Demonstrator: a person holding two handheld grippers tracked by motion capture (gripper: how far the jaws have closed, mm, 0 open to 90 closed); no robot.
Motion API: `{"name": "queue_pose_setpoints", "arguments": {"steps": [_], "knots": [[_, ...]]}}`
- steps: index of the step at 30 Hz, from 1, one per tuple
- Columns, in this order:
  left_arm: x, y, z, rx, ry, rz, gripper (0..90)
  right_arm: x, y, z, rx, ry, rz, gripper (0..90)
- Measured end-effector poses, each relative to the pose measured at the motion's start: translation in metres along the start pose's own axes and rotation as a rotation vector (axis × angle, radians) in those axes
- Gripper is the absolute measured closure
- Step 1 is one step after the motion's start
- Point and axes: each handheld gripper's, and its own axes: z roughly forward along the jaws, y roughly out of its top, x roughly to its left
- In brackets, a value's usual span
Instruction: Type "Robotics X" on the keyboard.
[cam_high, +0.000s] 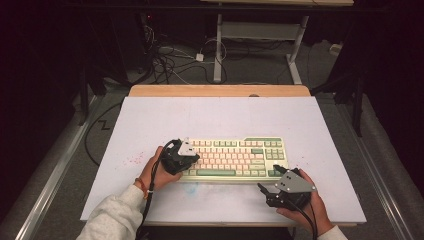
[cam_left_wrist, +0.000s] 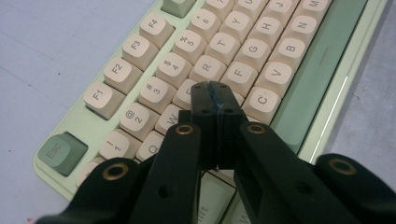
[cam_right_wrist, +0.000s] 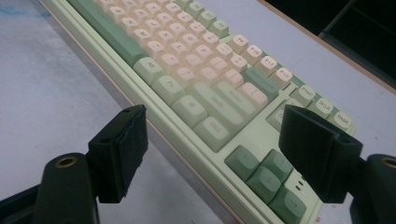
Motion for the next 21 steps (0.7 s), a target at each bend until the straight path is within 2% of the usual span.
{"name": "queue_pose_setpoints", "arguments": {"steps": [21], "knots": [[-0.0002, -0.0004, 0.0007, -0.001, 0.013, 0.004, 87.2, 0.0, -0.0001, 0.0002, 0.002, 0.003, -0.008, 24.4]]}}
